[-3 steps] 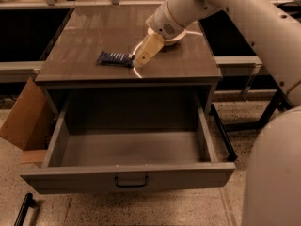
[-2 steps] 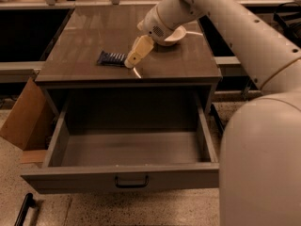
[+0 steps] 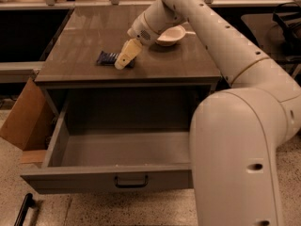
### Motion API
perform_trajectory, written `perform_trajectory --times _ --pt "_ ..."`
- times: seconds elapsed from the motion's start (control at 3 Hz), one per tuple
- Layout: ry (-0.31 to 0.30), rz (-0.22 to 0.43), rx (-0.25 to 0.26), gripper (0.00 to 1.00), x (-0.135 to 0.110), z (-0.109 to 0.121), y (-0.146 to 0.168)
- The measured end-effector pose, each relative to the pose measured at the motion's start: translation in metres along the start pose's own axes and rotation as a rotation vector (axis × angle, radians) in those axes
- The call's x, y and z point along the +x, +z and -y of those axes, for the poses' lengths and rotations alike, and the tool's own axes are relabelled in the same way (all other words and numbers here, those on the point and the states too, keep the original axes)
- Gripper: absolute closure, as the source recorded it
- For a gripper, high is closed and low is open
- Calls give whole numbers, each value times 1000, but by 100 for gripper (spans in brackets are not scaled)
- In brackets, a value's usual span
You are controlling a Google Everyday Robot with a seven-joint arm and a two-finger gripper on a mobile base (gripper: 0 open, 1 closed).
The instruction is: Place rxbar blueberry into top drawer
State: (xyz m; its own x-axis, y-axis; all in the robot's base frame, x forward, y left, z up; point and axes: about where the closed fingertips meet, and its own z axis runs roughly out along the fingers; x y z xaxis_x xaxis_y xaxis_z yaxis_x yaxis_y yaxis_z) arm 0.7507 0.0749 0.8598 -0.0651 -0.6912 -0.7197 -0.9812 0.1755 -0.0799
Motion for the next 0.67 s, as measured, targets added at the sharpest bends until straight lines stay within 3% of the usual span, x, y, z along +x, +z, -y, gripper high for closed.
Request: perform_trajectory --times 0.67 --pt "19 -22 -51 0 0 1 30"
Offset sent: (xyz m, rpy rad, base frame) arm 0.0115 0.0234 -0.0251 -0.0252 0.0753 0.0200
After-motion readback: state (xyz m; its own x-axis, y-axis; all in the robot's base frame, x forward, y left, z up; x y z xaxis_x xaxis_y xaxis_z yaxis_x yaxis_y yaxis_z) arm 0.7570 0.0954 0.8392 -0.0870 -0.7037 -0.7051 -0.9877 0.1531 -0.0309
